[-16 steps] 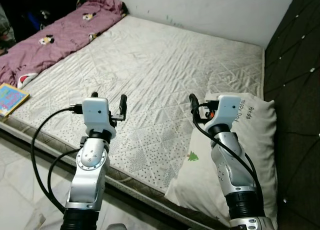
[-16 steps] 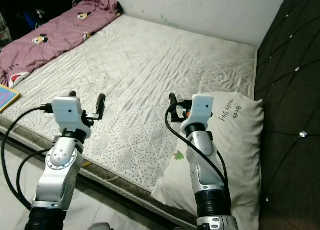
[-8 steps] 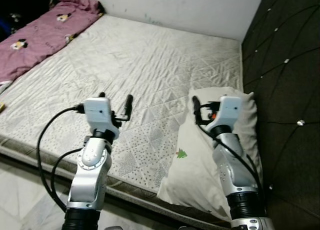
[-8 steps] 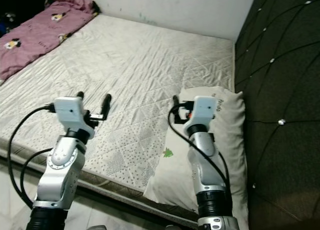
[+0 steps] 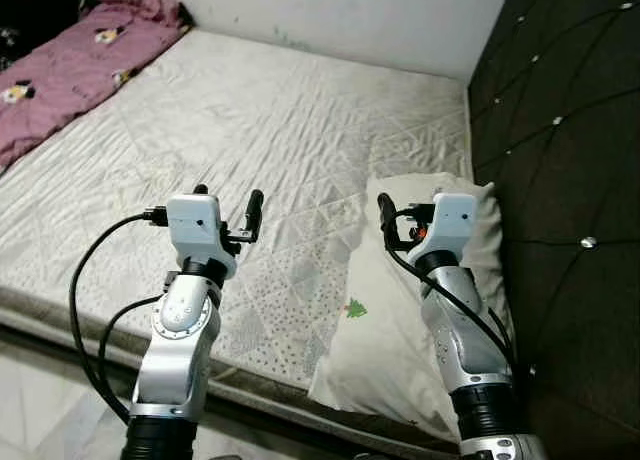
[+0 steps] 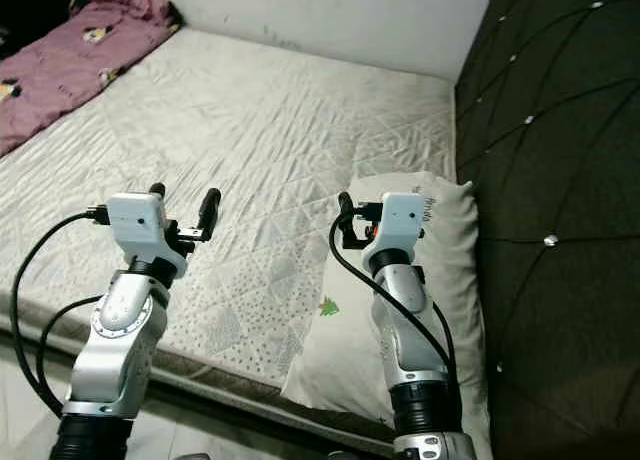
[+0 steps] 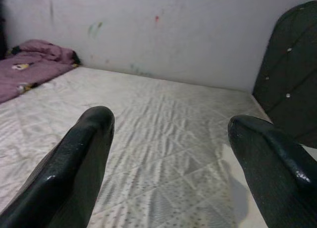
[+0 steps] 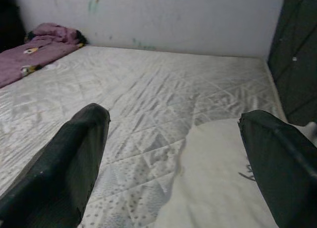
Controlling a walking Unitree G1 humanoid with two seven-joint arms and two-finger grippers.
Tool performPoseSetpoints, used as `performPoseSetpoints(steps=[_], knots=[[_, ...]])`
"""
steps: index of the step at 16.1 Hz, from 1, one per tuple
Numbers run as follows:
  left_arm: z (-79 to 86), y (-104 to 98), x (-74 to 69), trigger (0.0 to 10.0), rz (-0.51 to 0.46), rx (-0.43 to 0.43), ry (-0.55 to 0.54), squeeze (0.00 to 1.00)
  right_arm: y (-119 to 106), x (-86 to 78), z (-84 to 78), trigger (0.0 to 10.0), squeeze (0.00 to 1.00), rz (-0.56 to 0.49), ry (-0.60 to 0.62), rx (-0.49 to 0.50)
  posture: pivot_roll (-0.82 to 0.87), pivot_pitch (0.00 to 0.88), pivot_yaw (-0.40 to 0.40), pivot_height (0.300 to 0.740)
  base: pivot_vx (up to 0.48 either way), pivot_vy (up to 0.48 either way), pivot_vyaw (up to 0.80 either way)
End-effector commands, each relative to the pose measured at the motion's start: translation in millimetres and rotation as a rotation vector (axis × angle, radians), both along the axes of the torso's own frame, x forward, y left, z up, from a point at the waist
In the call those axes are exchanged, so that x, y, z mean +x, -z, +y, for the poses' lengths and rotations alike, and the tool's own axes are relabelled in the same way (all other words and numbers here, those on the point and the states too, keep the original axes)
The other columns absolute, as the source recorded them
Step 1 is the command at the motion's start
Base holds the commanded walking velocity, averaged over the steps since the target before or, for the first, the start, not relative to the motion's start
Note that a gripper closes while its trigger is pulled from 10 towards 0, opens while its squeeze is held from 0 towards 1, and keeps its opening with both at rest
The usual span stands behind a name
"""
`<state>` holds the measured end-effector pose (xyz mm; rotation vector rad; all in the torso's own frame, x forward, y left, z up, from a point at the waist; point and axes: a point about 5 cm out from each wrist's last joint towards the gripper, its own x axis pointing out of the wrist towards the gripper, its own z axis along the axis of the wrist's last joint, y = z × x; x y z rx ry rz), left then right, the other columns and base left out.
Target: Clean up the room
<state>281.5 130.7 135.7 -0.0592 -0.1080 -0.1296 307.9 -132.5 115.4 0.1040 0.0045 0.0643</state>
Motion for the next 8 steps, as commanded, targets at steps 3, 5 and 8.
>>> performPoseSetpoints(steps=[3, 5, 8], knots=[[-1.2, -2.0, 0.4, 10.0, 0.0, 0.001, 0.008, 0.0, -1.2, -0.8, -2.0, 10.0, 0.0, -0.003, 0.002, 0.0, 0.03, 0.0, -0.022, 0.74, 0.0, 0.0, 0.0], [-1.4, -1.6, 0.7, 10.0, 0.004, 0.002, 0.009, 0.0, -1.0, -1.1, -1.7, 10.0, 0.0, -0.002, 0.002, 0.002, 0.03, 0.0, -0.021, 0.74, 0.0, 0.0, 0.0], [-0.8, -1.3, 1.7, 10.0, 0.01, -0.002, 0.006, 0.0, -1.1, -1.0, -1.7, 10.0, 0.0, -0.001, 0.004, 0.004, 0.02, 0.0, -0.019, 0.74, 0.0, 0.0, 0.0]])
